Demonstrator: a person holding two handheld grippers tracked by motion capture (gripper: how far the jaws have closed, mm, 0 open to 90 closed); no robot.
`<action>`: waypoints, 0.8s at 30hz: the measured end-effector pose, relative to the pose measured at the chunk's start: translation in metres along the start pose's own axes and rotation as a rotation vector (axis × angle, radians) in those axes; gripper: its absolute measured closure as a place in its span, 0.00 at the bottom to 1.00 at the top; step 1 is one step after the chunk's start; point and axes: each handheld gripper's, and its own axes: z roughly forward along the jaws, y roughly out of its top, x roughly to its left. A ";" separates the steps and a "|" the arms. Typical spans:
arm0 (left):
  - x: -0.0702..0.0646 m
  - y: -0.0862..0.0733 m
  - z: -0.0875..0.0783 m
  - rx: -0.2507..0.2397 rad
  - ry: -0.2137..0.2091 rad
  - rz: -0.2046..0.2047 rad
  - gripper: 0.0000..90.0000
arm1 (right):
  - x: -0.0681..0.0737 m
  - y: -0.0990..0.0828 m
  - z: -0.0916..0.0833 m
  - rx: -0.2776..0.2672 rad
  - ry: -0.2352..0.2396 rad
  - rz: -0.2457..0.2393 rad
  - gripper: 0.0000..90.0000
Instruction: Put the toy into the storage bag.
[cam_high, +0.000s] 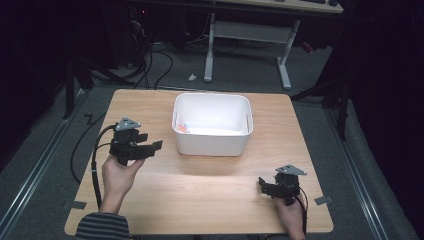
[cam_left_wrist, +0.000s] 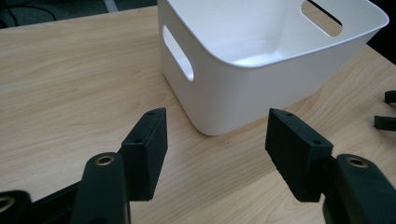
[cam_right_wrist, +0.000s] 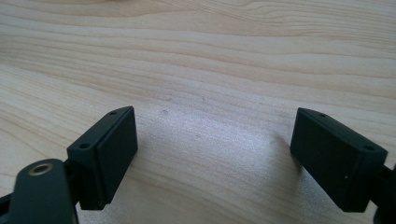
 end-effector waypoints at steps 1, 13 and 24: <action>0.000 -0.003 0.000 0.000 0.002 -0.001 0.44 | 0.000 0.000 0.000 0.000 0.001 -0.001 0.16; 0.008 -0.031 0.006 0.003 -0.002 -0.035 0.43 | 0.000 0.000 0.000 -0.002 0.001 -0.002 0.16; 0.011 -0.050 0.013 0.011 -0.011 -0.057 0.42 | 0.000 0.000 0.000 -0.002 0.000 0.001 0.16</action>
